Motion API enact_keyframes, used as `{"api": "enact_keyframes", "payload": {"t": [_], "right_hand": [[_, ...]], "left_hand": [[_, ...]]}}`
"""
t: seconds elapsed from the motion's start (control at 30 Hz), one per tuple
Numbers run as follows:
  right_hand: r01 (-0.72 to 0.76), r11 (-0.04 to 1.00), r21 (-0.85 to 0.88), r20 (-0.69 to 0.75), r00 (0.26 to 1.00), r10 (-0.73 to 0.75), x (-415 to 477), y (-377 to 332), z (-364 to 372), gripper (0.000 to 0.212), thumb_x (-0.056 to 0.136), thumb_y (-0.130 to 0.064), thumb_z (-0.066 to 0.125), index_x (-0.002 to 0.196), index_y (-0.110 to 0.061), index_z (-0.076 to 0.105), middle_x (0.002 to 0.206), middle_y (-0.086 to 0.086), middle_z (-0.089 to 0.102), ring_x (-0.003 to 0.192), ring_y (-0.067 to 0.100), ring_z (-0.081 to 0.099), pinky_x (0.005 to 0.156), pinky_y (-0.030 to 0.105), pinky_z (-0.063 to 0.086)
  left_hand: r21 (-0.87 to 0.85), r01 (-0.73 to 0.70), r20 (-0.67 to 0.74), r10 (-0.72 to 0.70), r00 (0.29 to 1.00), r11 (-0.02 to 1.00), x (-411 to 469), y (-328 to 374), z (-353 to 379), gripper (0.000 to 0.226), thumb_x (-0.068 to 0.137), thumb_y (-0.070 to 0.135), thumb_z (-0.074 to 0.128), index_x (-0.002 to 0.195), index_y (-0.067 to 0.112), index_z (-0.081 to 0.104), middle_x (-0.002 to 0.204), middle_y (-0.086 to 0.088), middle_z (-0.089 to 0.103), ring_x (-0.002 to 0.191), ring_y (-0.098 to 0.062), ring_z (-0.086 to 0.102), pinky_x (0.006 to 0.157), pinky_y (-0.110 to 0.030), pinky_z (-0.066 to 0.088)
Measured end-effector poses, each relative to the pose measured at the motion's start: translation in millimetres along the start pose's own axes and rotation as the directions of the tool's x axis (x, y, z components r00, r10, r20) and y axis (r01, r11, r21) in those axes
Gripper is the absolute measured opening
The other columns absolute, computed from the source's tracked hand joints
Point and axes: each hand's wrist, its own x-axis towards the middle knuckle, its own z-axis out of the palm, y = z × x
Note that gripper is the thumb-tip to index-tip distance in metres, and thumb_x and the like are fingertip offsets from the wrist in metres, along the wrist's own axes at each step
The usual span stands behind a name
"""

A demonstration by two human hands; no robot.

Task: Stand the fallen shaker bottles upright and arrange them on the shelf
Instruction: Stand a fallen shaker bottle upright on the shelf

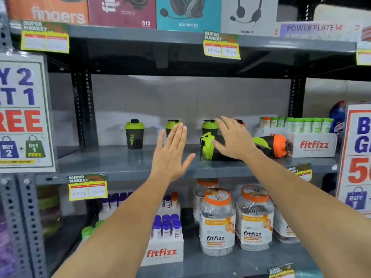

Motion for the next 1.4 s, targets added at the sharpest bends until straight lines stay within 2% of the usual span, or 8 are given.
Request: {"api": "enact_keyframes", "payload": {"t": [0.17, 0.37, 0.57, 0.7, 0.87, 1.13, 1.3, 1.4], "right_hand": [[-0.007, 0.999, 0.034, 0.340, 0.940, -0.005, 12, 18, 19, 0.088, 0.079, -0.054, 0.064, 0.148, -0.010, 0.032, 0.147, 0.012, 0.046, 0.134, 0.032, 0.041, 0.113, 0.044, 0.029], [-0.117, 0.989, 0.088, 0.570, 0.820, 0.046, 38, 22, 29, 0.092, 0.075, -0.046, 0.074, 0.148, -0.009, 0.032, 0.143, 0.015, 0.051, 0.127, 0.033, 0.049, 0.102, 0.040, 0.043], [-0.222, 0.916, 0.335, 0.370, 0.925, 0.089, 56, -23, 37, 0.086, 0.060, -0.049, 0.086, 0.132, -0.014, 0.055, 0.134, 0.009, 0.061, 0.122, 0.028, 0.056, 0.101, 0.037, 0.045], [-0.353, 0.690, 0.632, 0.218, 0.935, 0.279, 77, -91, 39, 0.077, 0.062, -0.035, 0.089, 0.124, -0.009, 0.055, 0.126, 0.009, 0.063, 0.117, 0.025, 0.058, 0.094, 0.031, 0.043], [-0.443, 0.403, 0.801, 0.283, 0.873, 0.396, 104, -199, 64, 0.086, 0.056, -0.034, 0.090, 0.126, -0.012, 0.045, 0.125, 0.008, 0.059, 0.113, 0.023, 0.057, 0.089, 0.027, 0.044], [-0.539, 0.238, 0.808, 0.408, 0.803, 0.435, 110, -261, 95, 0.080, 0.062, -0.036, 0.089, 0.125, -0.011, 0.047, 0.125, 0.006, 0.059, 0.118, 0.023, 0.056, 0.086, 0.029, 0.044], [-0.536, 0.348, 0.769, 0.407, 0.831, 0.380, 117, -263, 89, 0.106, 0.048, -0.065, 0.086, 0.131, -0.012, 0.046, 0.119, -0.004, 0.057, 0.109, 0.013, 0.055, 0.089, 0.027, 0.046], [-0.463, 0.478, 0.746, 0.208, 0.844, 0.494, 130, -266, 75, 0.107, 0.050, -0.088, 0.062, 0.121, -0.010, 0.049, 0.122, 0.003, 0.055, 0.115, 0.022, 0.055, 0.094, 0.041, 0.048]], "left_hand": [[0.001, -0.031, 0.089, 0.031, 0.996, 1.000, -18, 16, 43, 0.083, 0.093, 0.065, 0.011, 0.154, 0.007, 0.013, 0.161, -0.009, 0.012, 0.149, -0.022, 0.009, 0.118, -0.050, 0.009], [0.014, -0.045, 0.074, 0.044, 0.996, 0.999, -15, 15, 48, 0.084, 0.093, 0.065, 0.019, 0.153, 0.005, 0.016, 0.160, -0.011, 0.017, 0.149, -0.023, 0.011, 0.118, -0.050, 0.007], [-0.017, -0.014, 0.037, 0.015, 0.999, 1.000, -37, -19, 39, 0.081, 0.094, 0.062, 0.019, 0.153, 0.005, 0.017, 0.161, -0.010, 0.017, 0.149, -0.021, 0.012, 0.120, -0.049, 0.006], [0.039, 0.016, 0.026, -0.017, 1.000, 0.999, -58, -77, 22, 0.082, 0.093, 0.061, 0.026, 0.152, 0.004, 0.021, 0.159, -0.011, 0.021, 0.148, -0.021, 0.014, 0.119, -0.051, 0.010], [0.104, 0.063, 0.029, -0.066, 0.997, 0.993, -93, -164, 7, 0.081, 0.095, 0.060, 0.022, 0.149, 0.000, 0.026, 0.157, -0.014, 0.025, 0.147, -0.024, 0.019, 0.118, -0.053, 0.013], [0.062, 0.057, 0.026, -0.059, 0.998, 0.996, -114, -202, 15, 0.082, 0.095, 0.062, 0.016, 0.149, 0.001, 0.029, 0.155, -0.013, 0.030, 0.146, -0.023, 0.022, 0.117, -0.053, 0.014], [0.084, 0.043, 0.044, -0.047, 0.998, 0.996, -114, -203, 17, 0.083, 0.095, 0.061, 0.014, 0.147, -0.001, 0.033, 0.152, -0.015, 0.036, 0.145, -0.024, 0.027, 0.118, -0.049, 0.014], [0.083, 0.040, 0.048, -0.044, 0.998, 0.996, -115, -204, 18, 0.082, 0.095, 0.061, 0.015, 0.146, -0.001, 0.035, 0.151, -0.016, 0.038, 0.144, -0.025, 0.029, 0.118, -0.048, 0.014]]}}
